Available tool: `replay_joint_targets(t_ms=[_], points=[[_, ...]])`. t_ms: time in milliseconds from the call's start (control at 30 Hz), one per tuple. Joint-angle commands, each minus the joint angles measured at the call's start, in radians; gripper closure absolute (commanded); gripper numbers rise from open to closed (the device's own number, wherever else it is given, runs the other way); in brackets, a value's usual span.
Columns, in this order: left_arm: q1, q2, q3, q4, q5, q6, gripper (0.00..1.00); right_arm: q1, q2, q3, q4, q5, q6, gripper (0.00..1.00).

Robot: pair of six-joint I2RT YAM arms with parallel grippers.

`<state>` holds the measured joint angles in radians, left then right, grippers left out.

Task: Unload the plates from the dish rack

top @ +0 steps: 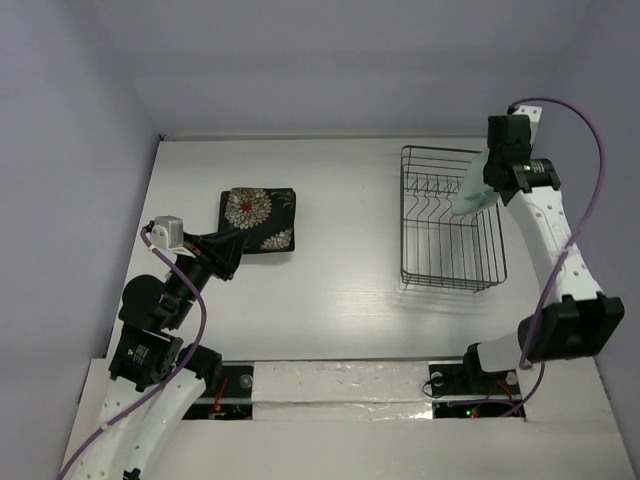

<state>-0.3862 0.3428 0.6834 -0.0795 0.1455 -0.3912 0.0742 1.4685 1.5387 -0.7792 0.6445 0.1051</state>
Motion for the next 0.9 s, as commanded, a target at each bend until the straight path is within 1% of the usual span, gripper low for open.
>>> replay_joint_targets(t_ms=[0,67,100,200,233,267,333,367,533,600,733,800,867], points=[[-0.005,-0.004,0.033,0.037,-0.003,0.002,0.8,0.012,-0.126,0.078,0.061,-0.07,0.071,1.0],[-0.005,-0.001,0.031,0.038,-0.003,0.003,0.8,0.012,-0.172,0.051,0.116,-0.155,0.09,1.0],[-0.005,-0.001,0.031,0.038,-0.006,0.002,0.8,0.021,-0.215,0.011,0.164,-0.257,0.117,1.0],[-0.005,0.004,0.031,0.038,-0.007,0.002,0.8,0.068,-0.282,-0.07,0.257,-0.417,0.178,1.0],[-0.005,0.004,0.03,0.038,-0.011,0.002,0.8,0.09,-0.292,-0.122,0.32,-0.437,0.198,1.0],[-0.005,0.005,0.028,0.038,-0.011,0.002,0.8,0.137,-0.298,-0.146,0.349,-0.457,0.215,1.0],[-0.005,0.005,0.028,0.038,-0.014,0.002,0.8,0.174,-0.303,-0.189,0.435,-0.514,0.271,1.0],[-0.005,0.007,0.027,0.038,-0.018,0.002,0.8,0.206,-0.304,-0.236,0.47,-0.531,0.29,1.0],[-0.005,0.005,0.027,0.037,-0.026,0.002,0.79,0.286,-0.263,-0.365,0.677,-0.658,0.418,1.0],[-0.005,0.007,0.028,0.038,-0.027,0.002,0.79,0.346,-0.222,-0.408,0.721,-0.678,0.441,1.0],[-0.005,0.012,0.027,0.038,-0.027,0.005,0.79,0.426,-0.139,-0.454,0.799,-0.651,0.472,1.0],[0.004,0.012,0.027,0.038,-0.029,0.005,0.79,0.447,-0.103,-0.48,0.825,-0.611,0.493,1.0],[0.004,0.015,0.027,0.037,-0.03,0.005,0.79,0.475,-0.079,-0.515,0.865,-0.606,0.505,1.0]])
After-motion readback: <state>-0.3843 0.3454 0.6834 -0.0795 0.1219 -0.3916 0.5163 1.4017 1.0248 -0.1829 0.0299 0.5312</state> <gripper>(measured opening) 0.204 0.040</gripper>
